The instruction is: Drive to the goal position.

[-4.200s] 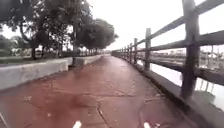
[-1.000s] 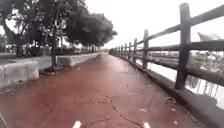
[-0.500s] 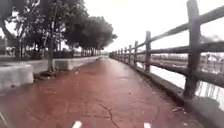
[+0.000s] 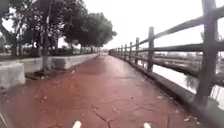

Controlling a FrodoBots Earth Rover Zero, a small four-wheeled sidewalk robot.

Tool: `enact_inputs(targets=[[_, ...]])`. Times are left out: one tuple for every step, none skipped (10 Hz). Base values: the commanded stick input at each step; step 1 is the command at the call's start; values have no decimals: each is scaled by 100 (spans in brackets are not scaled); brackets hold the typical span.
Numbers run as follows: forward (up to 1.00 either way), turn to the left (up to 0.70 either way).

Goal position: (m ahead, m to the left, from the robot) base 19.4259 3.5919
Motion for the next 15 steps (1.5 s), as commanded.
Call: enact_inputs(targets=[[50,0],[50,0],[50,0],[50,0],[50,0],[50,0],[50,0],[50,0],[50,0],[50,0],[50,0],[50,0],[50,0],[50,0],[50,0]])
